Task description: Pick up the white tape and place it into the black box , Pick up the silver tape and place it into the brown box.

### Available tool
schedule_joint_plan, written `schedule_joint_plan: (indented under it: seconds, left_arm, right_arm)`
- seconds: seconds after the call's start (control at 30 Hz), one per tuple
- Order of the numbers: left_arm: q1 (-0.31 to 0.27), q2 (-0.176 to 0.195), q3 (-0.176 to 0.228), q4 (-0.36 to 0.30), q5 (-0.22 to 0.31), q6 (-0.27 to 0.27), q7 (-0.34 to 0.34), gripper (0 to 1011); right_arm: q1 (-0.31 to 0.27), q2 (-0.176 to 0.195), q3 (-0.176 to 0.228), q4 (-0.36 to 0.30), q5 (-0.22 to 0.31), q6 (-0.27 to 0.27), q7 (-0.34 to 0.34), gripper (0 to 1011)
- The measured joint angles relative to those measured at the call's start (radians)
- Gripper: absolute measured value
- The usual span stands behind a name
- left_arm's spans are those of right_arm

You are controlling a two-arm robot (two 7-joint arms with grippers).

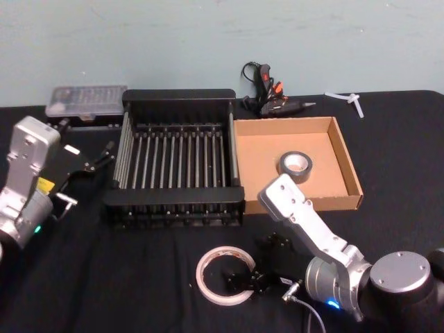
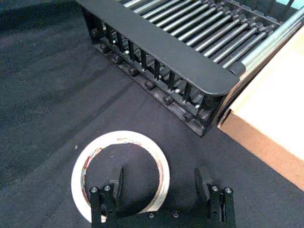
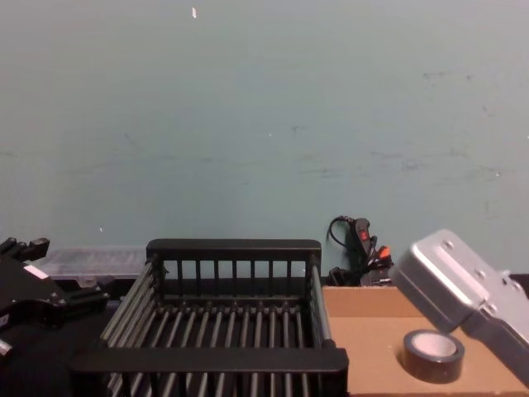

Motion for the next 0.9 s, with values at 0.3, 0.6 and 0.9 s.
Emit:
schedule_joint_plan:
  seconds: [0.3,0.6,0.9]
  left_arm:
    - [0.0,0.0,0.0,0.0,0.0,0.0,0.0,1001]
    - [0.0,0.0,0.0,0.0,0.0,0.0,0.0,1001]
    - [0.0,0.0,0.0,0.0,0.0,0.0,0.0,1001]
  right_arm:
    - [0.002,-0.002,-0.002,0.005,0.001,0.002,0.001,1002]
    - [0.005,-0.003,-0.005,0.005,0.001,0.003,0.001,1002]
    - [0.005,-0.004,-0.007,-0.001,0.001,0.001,0.001,1002]
